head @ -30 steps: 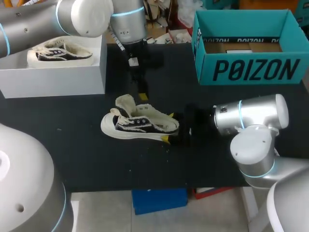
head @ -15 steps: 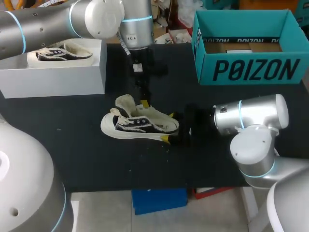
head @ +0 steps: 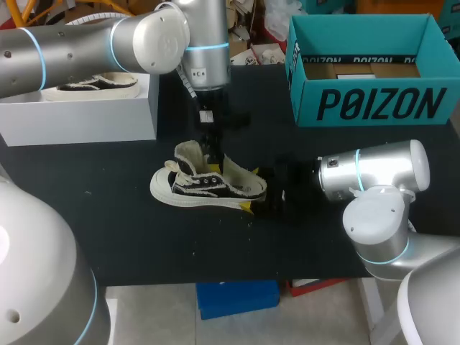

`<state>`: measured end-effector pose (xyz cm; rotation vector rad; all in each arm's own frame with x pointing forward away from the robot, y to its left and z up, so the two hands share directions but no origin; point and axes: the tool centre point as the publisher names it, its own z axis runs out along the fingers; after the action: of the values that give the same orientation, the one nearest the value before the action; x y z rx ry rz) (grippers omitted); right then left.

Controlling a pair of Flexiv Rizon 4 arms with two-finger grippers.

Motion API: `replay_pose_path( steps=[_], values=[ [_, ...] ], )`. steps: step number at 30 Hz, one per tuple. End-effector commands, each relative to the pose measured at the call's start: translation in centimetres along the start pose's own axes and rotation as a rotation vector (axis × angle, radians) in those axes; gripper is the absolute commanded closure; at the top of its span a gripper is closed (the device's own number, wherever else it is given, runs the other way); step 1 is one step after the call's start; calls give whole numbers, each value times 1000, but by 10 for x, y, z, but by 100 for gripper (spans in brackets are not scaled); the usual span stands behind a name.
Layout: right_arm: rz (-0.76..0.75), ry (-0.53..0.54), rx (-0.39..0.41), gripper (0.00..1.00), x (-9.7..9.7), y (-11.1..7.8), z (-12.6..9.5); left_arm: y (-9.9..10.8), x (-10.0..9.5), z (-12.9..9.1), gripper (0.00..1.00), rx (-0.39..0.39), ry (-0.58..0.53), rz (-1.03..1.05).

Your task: Take the shoe out of the shoebox, open the shoe tongue, remove and reinsert the insole, then place the shoe into the shoebox

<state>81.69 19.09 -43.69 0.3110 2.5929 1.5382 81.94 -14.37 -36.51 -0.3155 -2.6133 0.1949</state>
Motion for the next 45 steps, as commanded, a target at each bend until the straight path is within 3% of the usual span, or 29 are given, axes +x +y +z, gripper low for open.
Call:
replay_pose_path(
  steps=[1,27,45],
  values=[
    [1,-1,2,100,0,-2,3,0,-2,12,100,6,11,-2],
    [1,-1,2,100,0,-2,3,7,6,52,100,-33,-12,-37],
    [1,-1,2,100,0,-2,3,5,5,56,100,-24,-19,-37]
  ],
)
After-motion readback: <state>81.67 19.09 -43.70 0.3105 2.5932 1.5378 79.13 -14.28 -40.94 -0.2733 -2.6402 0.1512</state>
